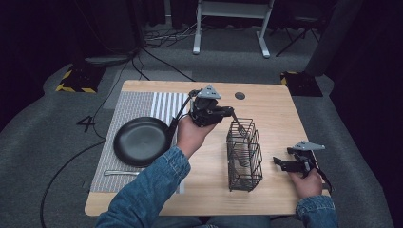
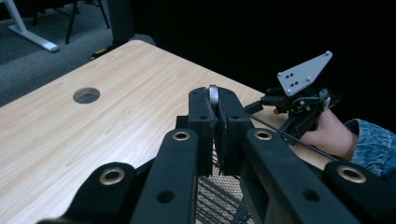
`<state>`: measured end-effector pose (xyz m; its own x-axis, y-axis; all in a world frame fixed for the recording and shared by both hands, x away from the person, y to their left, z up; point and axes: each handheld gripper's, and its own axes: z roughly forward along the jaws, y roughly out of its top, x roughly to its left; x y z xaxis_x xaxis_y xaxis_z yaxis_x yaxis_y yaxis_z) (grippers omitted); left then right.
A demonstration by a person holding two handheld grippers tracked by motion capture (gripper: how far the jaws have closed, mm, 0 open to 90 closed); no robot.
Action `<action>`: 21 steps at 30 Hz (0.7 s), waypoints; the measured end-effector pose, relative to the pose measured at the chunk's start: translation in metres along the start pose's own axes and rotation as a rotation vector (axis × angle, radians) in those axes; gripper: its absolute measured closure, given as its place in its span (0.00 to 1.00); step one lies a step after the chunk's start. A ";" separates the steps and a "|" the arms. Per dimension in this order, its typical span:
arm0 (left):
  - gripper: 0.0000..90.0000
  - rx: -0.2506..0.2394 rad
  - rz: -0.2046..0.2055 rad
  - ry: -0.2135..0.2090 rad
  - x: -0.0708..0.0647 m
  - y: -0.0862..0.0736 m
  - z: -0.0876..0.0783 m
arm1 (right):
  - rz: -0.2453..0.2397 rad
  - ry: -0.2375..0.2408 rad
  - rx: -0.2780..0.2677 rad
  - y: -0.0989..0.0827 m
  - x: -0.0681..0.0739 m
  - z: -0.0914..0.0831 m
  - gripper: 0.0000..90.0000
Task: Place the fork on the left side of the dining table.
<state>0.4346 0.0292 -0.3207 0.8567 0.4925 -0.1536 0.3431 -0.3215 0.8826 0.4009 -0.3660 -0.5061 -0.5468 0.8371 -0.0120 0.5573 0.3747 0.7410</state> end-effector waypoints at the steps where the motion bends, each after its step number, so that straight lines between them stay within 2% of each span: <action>1: 0.96 -0.004 -0.003 0.001 0.000 0.001 -0.002 | 0.000 0.000 0.000 0.000 0.000 0.000 0.20; 10: 0.96 -0.044 -0.010 -0.015 -0.001 0.013 -0.021 | -0.001 0.001 0.001 0.000 0.000 0.000 0.20; 15: 0.96 -0.054 0.001 -0.002 -0.002 0.018 -0.029 | -0.001 0.001 0.000 0.000 0.000 0.000 0.20; 18: 0.96 -0.078 -0.040 -0.039 0.004 0.022 -0.038 | -0.001 0.001 0.000 0.000 0.000 0.000 0.20; 21: 0.96 -0.088 -0.043 -0.024 0.005 0.025 -0.044 | -0.001 0.001 0.000 0.000 0.000 0.000 0.20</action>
<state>0.4306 0.0590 -0.2803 0.8510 0.4848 -0.2018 0.3456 -0.2276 0.9104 0.4008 -0.3659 -0.5060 -0.5477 0.8366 -0.0122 0.5571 0.3755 0.7407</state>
